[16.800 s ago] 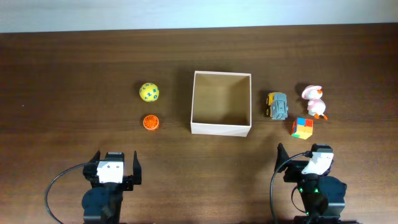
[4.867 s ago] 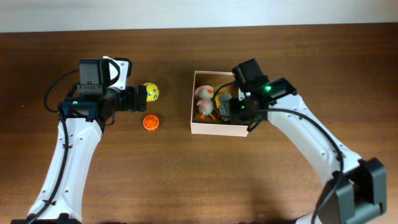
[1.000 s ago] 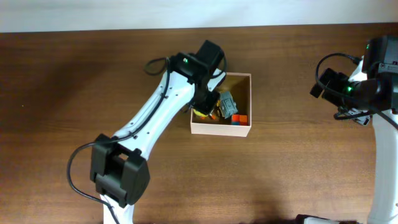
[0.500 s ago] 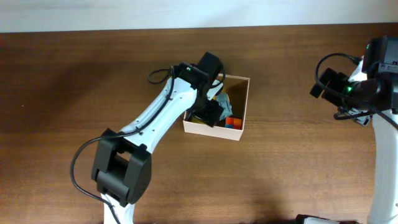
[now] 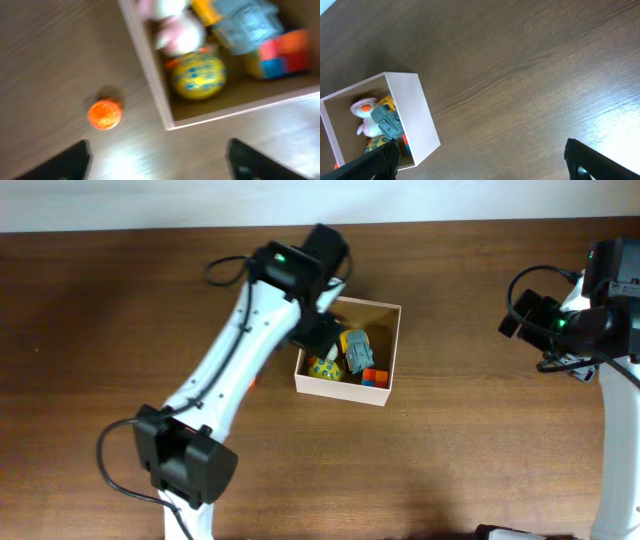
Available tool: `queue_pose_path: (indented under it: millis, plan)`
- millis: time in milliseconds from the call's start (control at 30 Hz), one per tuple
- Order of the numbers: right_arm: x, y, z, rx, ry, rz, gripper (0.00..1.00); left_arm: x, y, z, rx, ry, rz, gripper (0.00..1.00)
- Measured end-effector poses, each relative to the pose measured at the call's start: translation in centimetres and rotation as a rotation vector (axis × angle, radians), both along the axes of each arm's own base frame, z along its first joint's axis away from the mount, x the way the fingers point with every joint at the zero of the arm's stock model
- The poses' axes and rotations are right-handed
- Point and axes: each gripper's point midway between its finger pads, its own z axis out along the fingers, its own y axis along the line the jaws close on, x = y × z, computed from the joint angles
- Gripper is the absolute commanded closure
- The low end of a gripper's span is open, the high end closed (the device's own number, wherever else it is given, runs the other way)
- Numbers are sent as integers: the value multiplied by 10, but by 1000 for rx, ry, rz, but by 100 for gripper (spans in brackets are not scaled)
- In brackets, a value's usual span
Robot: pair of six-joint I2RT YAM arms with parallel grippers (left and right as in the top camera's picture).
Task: Pack container
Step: 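Lift the yellow ball with the left gripper and drop it in the box, then move the left gripper to the orange ball and grasp it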
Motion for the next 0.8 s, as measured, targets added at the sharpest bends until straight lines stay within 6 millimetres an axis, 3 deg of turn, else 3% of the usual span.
queue_pose_path:
  millis: [200, 367, 500, 567, 667, 800]
  plan:
    - [0, 0, 0, 0, 0, 1, 1, 31, 71, -14, -8, 3, 219, 7]
    - [0, 0, 0, 2, -1, 2, 1, 40, 109, -59, -96, 67, 343, 9]
    - [0, 0, 0, 2, -2, 1, 1, 31, 113, -106, -114, 117, 359, 11]
    - [0, 0, 0, 3, -1, 1, 1, 21, 112, -125, -115, 146, 361, 19]
    - [0, 1, 0, 3, -1, 2, 1, 12, 110, -143, -116, 168, 358, 26]
    - [0, 1, 0, 3, -1, 1, 1, 4, 110, -157, -112, 183, 358, 26]
